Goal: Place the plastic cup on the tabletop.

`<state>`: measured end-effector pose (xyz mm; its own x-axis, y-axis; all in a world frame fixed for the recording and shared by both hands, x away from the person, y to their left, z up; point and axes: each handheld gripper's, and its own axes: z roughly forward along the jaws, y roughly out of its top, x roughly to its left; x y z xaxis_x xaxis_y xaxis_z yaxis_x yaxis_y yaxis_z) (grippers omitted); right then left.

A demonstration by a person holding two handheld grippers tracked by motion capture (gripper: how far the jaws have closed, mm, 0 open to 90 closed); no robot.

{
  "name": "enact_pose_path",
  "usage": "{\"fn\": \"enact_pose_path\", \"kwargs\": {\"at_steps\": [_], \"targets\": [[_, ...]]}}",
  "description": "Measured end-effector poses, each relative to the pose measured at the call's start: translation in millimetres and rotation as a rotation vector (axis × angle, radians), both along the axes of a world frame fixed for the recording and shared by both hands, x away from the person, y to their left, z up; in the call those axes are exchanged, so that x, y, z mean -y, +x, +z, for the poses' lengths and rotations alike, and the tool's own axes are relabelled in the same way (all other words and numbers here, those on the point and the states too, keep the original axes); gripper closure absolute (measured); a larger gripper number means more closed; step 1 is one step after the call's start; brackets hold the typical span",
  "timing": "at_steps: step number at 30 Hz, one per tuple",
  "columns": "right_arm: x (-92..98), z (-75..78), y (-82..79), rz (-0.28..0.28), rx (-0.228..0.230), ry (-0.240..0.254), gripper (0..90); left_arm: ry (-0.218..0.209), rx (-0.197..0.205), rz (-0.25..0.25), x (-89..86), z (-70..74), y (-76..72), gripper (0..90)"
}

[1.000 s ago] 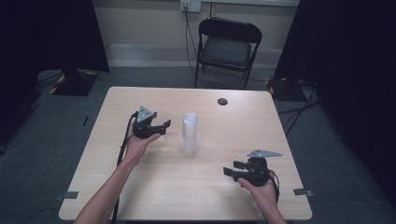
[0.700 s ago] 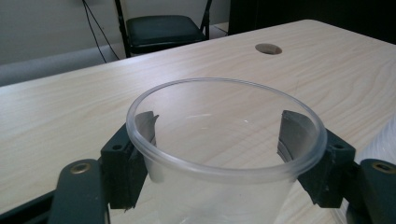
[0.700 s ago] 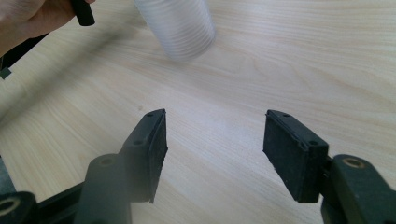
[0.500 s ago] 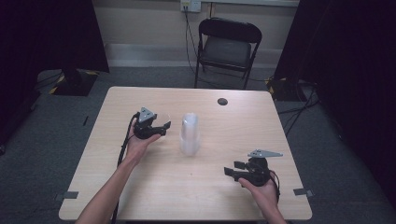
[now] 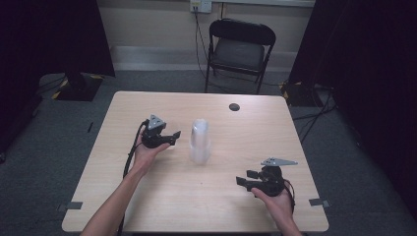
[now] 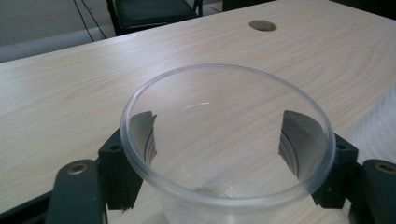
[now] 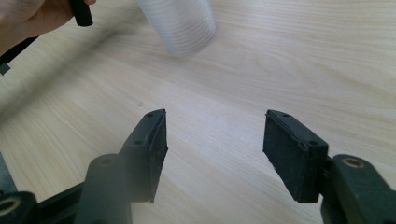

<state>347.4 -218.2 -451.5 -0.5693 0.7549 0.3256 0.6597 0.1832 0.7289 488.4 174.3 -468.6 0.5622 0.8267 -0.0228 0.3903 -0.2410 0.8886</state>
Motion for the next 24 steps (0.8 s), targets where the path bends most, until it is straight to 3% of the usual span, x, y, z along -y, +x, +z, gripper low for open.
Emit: {"fn": "enact_pose_path", "kwargs": {"at_steps": [8, 14, 18, 24], "targets": [[-0.4, -0.1, -0.1, 0.001, 0.002, -0.001, 40.0, -0.009, -0.02, 0.012, -1.5, -7.0, -0.9, 27.0], [0.8, 0.0, -0.3, -0.006, 0.003, 0.002, 38.8, 0.013, -0.017, -0.002, -1.7, -6.7, -2.4, 21.5], [2.4, 0.2, -0.4, -0.012, 0.005, 0.003, 37.6, 0.032, -0.05, -0.001, -0.7, -7.0, -3.8, 16.7], [5.1, 2.5, -1.3, -0.02, 0.024, 0.008, 37.8, 0.022, -0.079, -0.009, -6.0, -6.7, -8.6, 15.7]]}}
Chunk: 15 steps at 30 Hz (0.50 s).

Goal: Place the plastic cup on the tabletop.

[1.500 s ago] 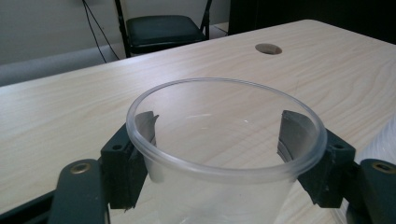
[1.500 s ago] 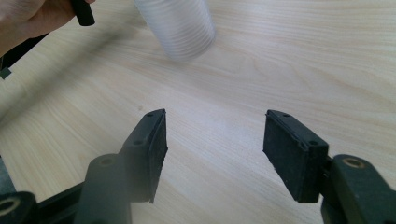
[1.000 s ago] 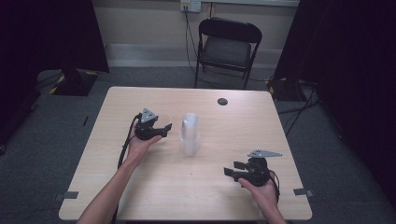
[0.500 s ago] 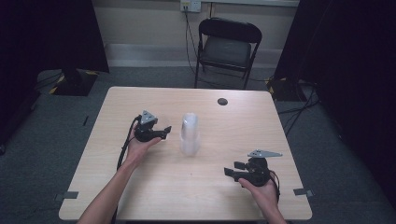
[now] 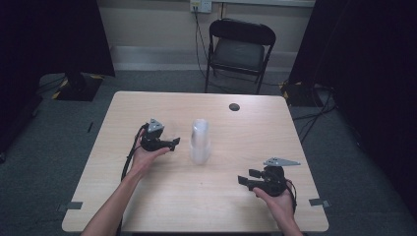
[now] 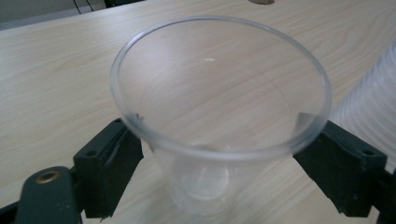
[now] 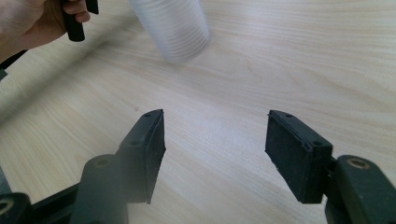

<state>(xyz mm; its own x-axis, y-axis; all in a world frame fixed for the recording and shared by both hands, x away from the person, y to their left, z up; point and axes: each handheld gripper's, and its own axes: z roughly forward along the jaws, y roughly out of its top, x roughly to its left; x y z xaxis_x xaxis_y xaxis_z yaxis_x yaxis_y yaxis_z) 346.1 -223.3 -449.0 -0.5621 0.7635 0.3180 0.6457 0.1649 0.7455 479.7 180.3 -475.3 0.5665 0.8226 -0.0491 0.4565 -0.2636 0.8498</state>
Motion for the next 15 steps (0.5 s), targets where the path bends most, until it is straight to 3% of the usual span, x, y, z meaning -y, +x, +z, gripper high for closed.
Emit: {"fn": "enact_pose_path", "kwargs": {"at_steps": [5, 10, 15], "targets": [[2.8, 0.3, 0.4, -0.01, 0.005, -0.001, 37.7, 0.002, -0.037, -0.006, -7.9, 4.9, -7.6, 15.7], [6.4, 0.2, 1.0, -0.02, 0.01, -0.001, 37.7, 0.005, -0.022, 0.006, -14.0, 12.7, -16.2, 17.6], [7.6, -0.2, 1.8, -0.024, 0.01, -0.003, 37.7, 0.002, -0.033, 0.008, -20.5, 14.5, -23.1, 17.0]]}}
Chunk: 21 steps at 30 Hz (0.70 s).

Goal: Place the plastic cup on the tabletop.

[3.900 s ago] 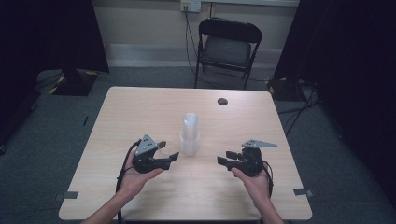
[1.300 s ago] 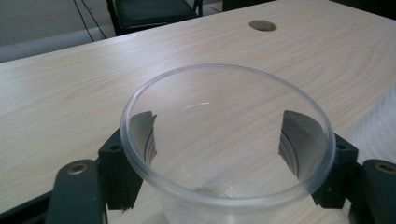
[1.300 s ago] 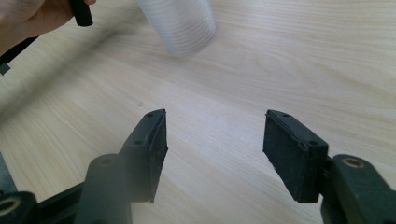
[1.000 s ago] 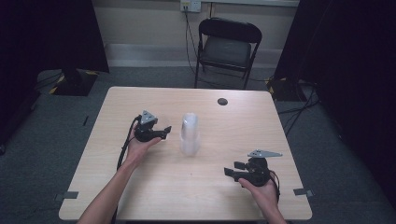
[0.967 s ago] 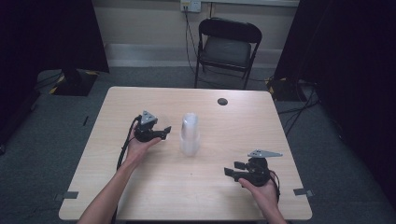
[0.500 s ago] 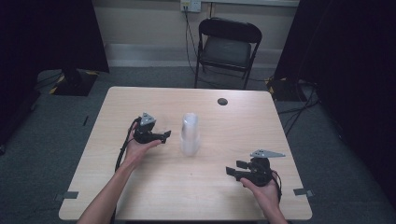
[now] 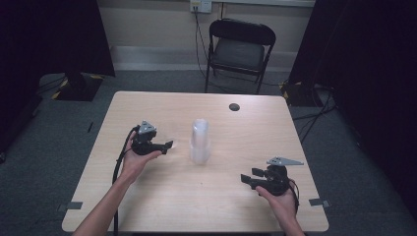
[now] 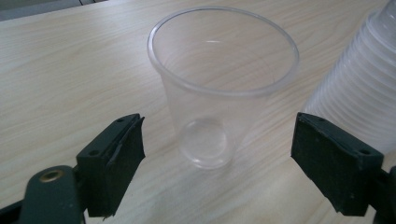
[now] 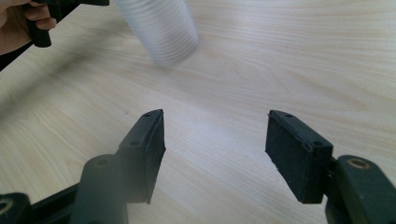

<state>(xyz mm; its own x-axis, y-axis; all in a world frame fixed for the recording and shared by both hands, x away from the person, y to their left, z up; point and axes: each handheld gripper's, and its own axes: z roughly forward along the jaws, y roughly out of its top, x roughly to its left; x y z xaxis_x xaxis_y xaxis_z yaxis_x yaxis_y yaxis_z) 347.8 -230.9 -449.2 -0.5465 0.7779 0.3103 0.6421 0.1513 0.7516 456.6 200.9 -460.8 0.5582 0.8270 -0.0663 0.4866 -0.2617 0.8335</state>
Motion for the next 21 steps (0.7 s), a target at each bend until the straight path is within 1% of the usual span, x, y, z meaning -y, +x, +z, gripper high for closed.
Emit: {"fn": "enact_pose_path", "kwargs": {"at_steps": [2, 3, 4, 6, 8, 9, 10, 11, 13, 14, 15, 16, 17, 19, 21], "targets": [[0.5, -0.1, -0.1, -0.002, 0.0, -0.001, 37.7, 0.001, -0.009, -0.003, -2.4, 1.0, -3.8, 16.9], [1.0, -0.2, 0.1, -0.002, 0.001, -0.002, 37.7, 0.015, -0.008, -0.01, -4.7, 2.2, -5.5, 16.4], [1.2, -0.3, 0.3, -0.004, 0.002, -0.001, 37.7, 0.007, -0.017, -0.004, -5.3, 2.7, -8.1, 16.0], [1.7, -0.2, 0.4, -0.007, 0.0, 0.0, 37.7, 0.006, -0.029, -0.009, -8.3, 3.8, -11.1, 16.0], [1.8, -0.6, 0.7, -0.009, -0.003, -0.001, 37.7, 0.014, -0.023, 0.0, -10.9, 4.8, -15.0, 16.1], [1.9, -0.9, 1.0, -0.009, -0.003, -0.002, 37.7, 0.013, -0.027, 0.007, -11.8, 4.8, -16.6, 16.5], [1.8, -1.2, 1.2, -0.009, -0.003, -0.002, 37.7, 0.009, -0.043, 0.011, -13.0, 5.6, -18.6, 16.8], [1.8, -1.3, 1.4, -0.009, -0.003, -0.003, 37.7, 0.004, -0.054, 0.004, -14.0, 6.0, -20.4, 17.5], [1.8, -1.7, 2.3, -0.008, -0.004, -0.004, 37.7, 0.011, -0.065, 0.001, -13.2, 6.8, -25.2, 20.4], [2.0, -2.1, 3.0, -0.008, -0.003, -0.005, 37.7, 0.027, -0.057, -0.006, -13.9, 7.7, -28.2, 21.1], [2.1, -2.3, 3.6, -0.009, -0.007, -0.005, 37.7, 0.027, -0.061, -0.018, -14.8, 8.8, -30.9, 22.3], [2.2, -2.6, 4.1, -0.012, -0.012, -0.007, 37.7, 0.02, -0.066, -0.017, -14.8, 8.9, -32.9, 22.7], [2.1, -2.9, 4.6, -0.012, -0.012, -0.006, 37.7, 0.016, -0.059, -0.024, -15.9, 9.5, -35.9, 22.7], [2.3, -3.2, 5.1, -0.012, -0.012, -0.011, 37.7, 0.013, -0.063, -0.013, -17.5, 10.2, -41.3, 22.9], [2.6, -3.2, 5.2, -0.015, -0.008, -0.008, 37.7, 0.003, -0.079, -0.013, -19.5, 11.2, -45.3, 24.3]]}}
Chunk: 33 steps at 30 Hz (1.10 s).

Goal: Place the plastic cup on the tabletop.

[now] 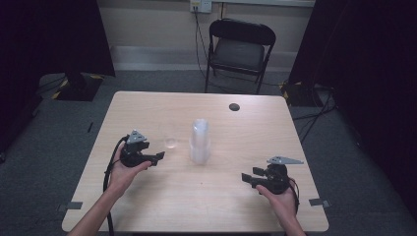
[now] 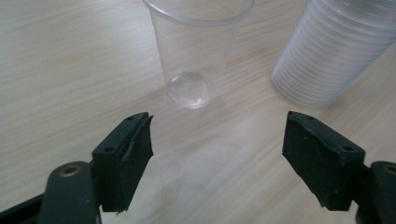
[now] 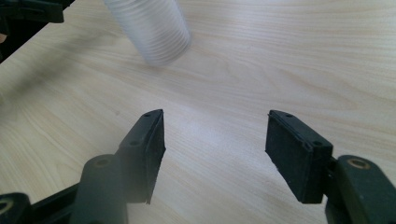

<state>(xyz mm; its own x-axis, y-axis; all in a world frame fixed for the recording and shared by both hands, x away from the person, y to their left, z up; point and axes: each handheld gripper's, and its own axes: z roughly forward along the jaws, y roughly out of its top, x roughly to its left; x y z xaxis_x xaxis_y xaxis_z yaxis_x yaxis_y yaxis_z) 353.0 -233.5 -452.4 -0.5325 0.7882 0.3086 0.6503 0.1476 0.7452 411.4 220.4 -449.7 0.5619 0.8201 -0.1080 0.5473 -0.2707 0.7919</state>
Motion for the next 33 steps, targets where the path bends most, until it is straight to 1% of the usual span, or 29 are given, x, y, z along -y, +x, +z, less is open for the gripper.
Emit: {"fn": "enact_pose_path", "kwargs": {"at_steps": [1, 2, 3, 4, 5, 6, 8, 10, 11, 13, 14, 15, 18, 20, 22, 25, 27, 28, 29, 30, 31, 32, 33], "targets": [[0.3, 0.0, 0.0, -0.001, 0.0, -0.002, 37.7, 0.0, -0.014, 0.003, -1.4, 0.2, -2.3, 25.0], [0.6, 0.1, -0.1, -0.002, -0.001, -0.002, 37.7, -0.011, -0.024, 0.011, -1.8, -0.1, -4.9, 25.0], [1.0, -0.2, 0.0, -0.002, 0.002, -0.003, 37.7, -0.016, -0.032, 0.012, -2.6, -0.2, -7.8, 25.3], [1.1, -0.3, 0.0, -0.001, 0.003, -0.005, 37.7, -0.006, -0.033, 0.006, -3.6, 0.0, -9.8, 25.6], [1.0, -0.2, -0.2, -0.001, 0.002, -0.009, 37.7, -0.013, -0.042, 0.007, -3.8, 0.4, -13.3, 25.5], [0.7, -0.5, -0.2, 0.001, 0.003, -0.011, 37.7, -0.008, -0.043, -0.002, -4.6, 1.6, -15.9, 25.5], [0.3, -1.0, -0.1, 0.002, 0.003, -0.014, 37.7, -0.013, -0.035, 0.005, -3.7, 3.4, -21.1, 25.5], [0.4, -0.9, -0.2, -0.001, 0.003, -0.014, 37.7, -0.008, -0.022, 0.0, -2.2, 6.1, -28.0, 25.2], [0.7, -0.8, -0.2, -0.002, 0.003, -0.014, 37.7, 0.005, -0.011, -0.002, -1.8, 6.5, -31.1, 24.7], [2.0, -0.7, -0.2, -0.006, 0.004, -0.011, 37.7, 0.005, -0.006, -0.003, -0.9, 5.2, -37.0, 23.7], [2.7, -0.7, -0.3, -0.009, 0.004, -0.012, 37.7, 0.007, -0.022, -0.006, -0.1, 4.2, -39.0, 23.2], [3.7, -1.1, -0.2, -0.012, 0.007, -0.012, 37.7, 0.015, -0.033, -0.02, -0.3, 3.4, -41.3, 22.6], [5.7, -1.9, -0.2, -0.018, 0.003, -0.014, 37.7, 0.031, -0.041, -0.012, 0.7, -1.2, -49.7, 21.4], [6.7, -2.3, -0.4, -0.022, 0.0, -0.016, 37.7, 0.031, -0.049, -0.006, -1.8, -2.6, -55.2, 20.7], [7.2, -2.8, -0.4, -0.024, 0.003, -0.019, 37.7, 0.02, -0.053, 0.009, -3.7, -4.3, -61.2, 20.0], [7.5, -3.8, -0.3, -0.029, 0.005, -0.032, 37.6, -0.002, -0.082, 0.005, -7.7, -5.8, -70.8, 15.9], [8.1, -4.9, 0.0, -0.033, 0.005, -0.042, 37.5, -0.001, -0.083, 0.013, -9.5, -6.0, -75.5, 16.0], [8.2, -5.3, 0.2, -0.035, 0.006, -0.043, 37.5, -0.005, -0.085, 0.007, -11.5, -6.0, -77.9, 15.9], [8.5, -5.8, 0.2, -0.039, 0.007, -0.048, 37.4, -0.003, -0.084, 0.013, -12.0, -6.6, -80.4, 15.9], [8.7, -5.9, 0.2, -0.039, 0.009, -0.054, 37.4, -0.002, -0.08, 0.009, -13.7, -7.4, -82.6, 15.9], [8.9, -6.0, 0.2, -0.04, 0.012, -0.057, 37.1, -0.012, -0.069, 0.0, -15.7, -8.4, -84.3, 15.8], [9.0, -6.2, 0.2, -0.042, 0.015, -0.06, 36.9, -0.024, -0.059, -0.022, -16.9, -9.9, -84.5, 15.9], [9.0, -6.5, 0.3, -0.044, 0.013, -0.062, 36.9, -0.023, -0.058, -0.028, -17.7, -11.3, -83.3, 15.8]]}}
